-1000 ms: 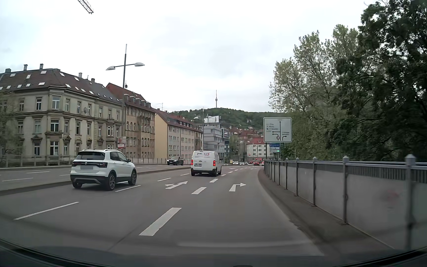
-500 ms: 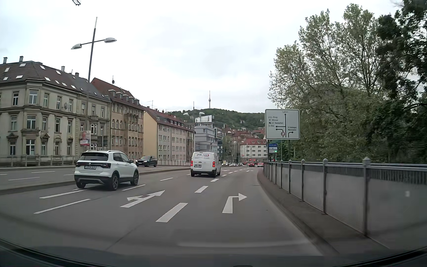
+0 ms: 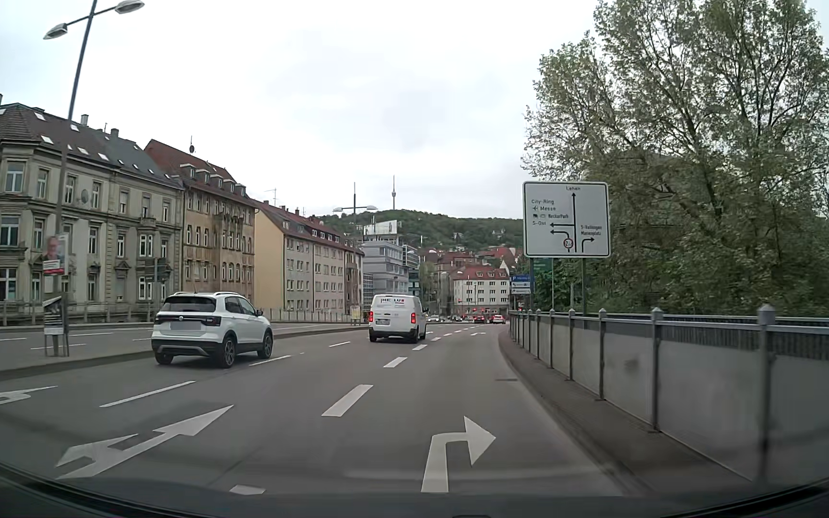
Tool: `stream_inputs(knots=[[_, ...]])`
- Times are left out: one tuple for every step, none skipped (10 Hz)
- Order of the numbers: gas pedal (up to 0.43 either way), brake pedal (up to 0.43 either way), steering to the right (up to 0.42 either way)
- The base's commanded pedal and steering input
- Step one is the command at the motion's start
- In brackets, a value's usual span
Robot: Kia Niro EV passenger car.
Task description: Follow the waypoints while adhering to traffic rules and regulations
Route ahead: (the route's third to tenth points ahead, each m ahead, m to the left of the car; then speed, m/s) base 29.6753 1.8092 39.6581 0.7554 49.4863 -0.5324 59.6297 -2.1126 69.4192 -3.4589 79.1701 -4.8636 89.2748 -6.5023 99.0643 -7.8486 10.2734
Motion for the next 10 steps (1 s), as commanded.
stream_inputs(knots=[[0.047, 0.000, 0.020], [0.047, 0.000, 0.019], [0.047, 0.000, 0.018], [0.047, 0.000, 0.018], [0.047, 0.000, 0.017], [0.047, 0.000, 0.017], [0.047, 0.000, 0.016], [0.047, 0.000, 0.016], [0.047, 0.000, 0.016], [0.047, 0.000, 0.016]])
